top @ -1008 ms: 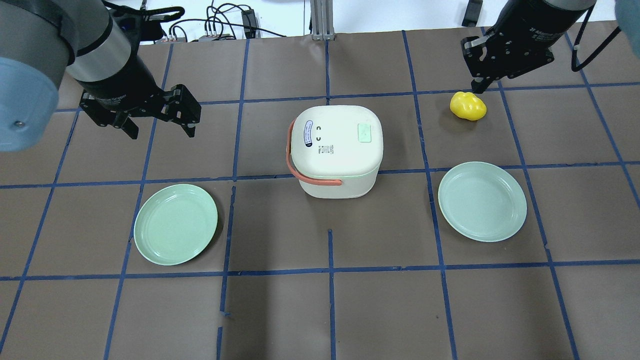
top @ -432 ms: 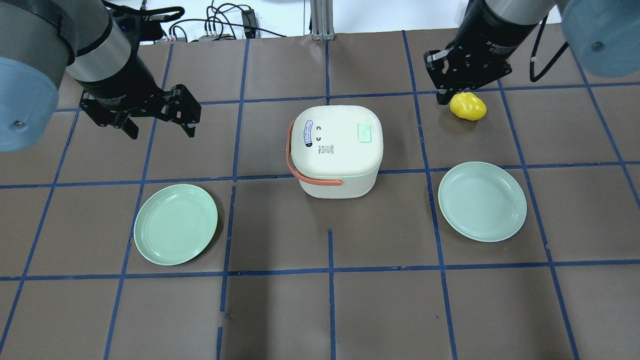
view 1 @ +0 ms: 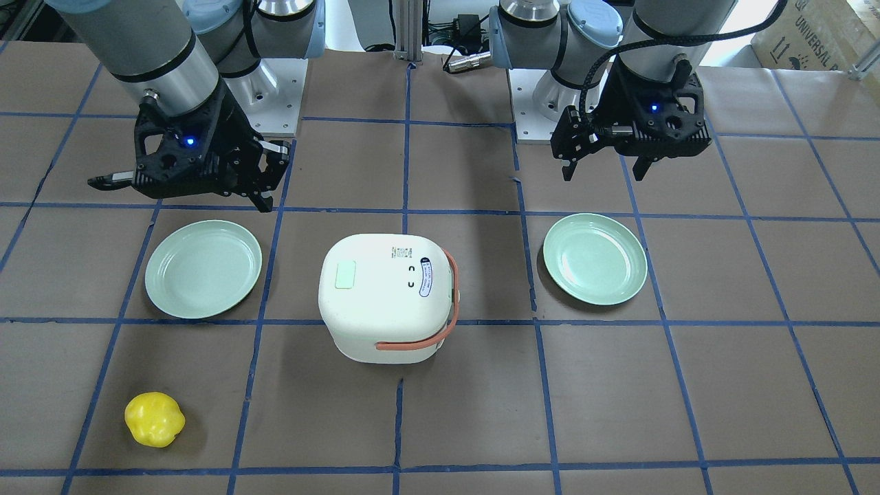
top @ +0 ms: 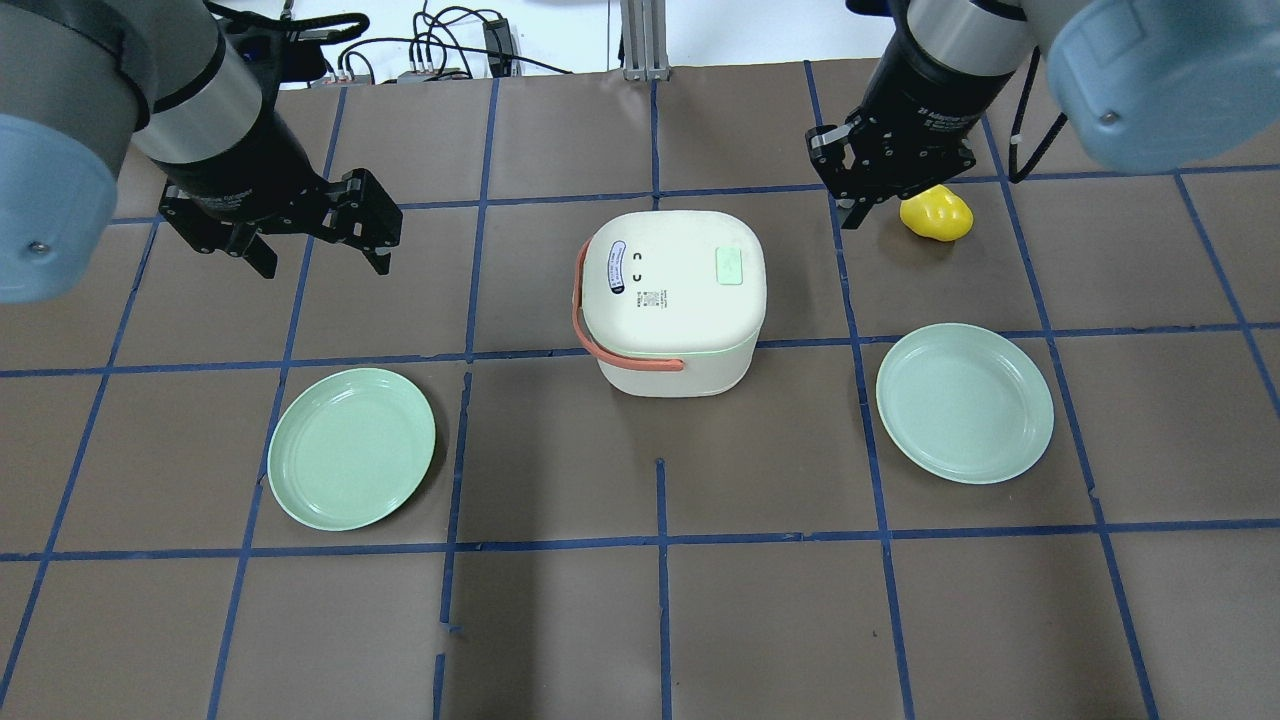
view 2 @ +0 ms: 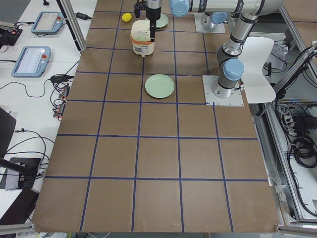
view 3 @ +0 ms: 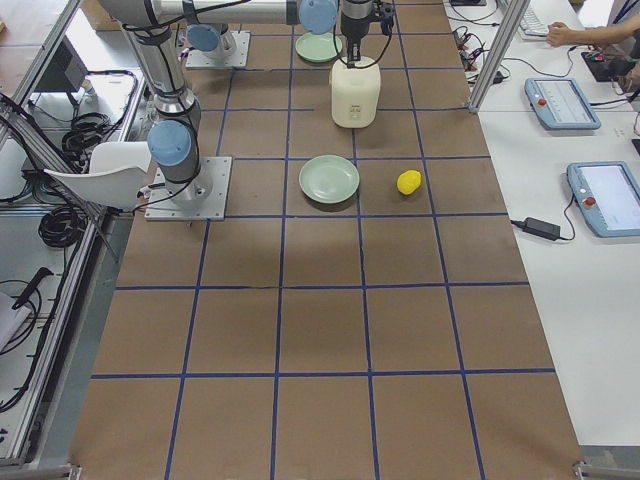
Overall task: Press rice cooker button
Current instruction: 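Move the right gripper over the white rice cooker's lid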
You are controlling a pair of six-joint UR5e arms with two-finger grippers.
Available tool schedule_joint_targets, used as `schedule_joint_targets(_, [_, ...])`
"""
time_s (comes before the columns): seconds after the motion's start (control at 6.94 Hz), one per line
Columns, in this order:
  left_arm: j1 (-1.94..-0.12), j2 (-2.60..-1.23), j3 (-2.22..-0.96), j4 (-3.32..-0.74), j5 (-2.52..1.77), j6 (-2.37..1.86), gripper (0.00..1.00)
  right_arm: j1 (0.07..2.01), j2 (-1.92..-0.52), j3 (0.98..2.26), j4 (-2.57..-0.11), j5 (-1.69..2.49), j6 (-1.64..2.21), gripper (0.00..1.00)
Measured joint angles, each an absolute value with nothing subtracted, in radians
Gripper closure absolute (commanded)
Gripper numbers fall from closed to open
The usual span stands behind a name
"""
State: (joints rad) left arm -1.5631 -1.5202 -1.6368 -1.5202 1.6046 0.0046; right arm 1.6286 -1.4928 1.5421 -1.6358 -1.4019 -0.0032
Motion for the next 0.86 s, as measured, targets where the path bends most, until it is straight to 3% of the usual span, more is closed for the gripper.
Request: schedule_joint_targets(0.86, [-1.563, -1.520, -1.637, -1.520, 1.605, 0.005, 0.00, 1.738, -1.420, 1.588, -1.810, -1.429, 0.092, 0.95])
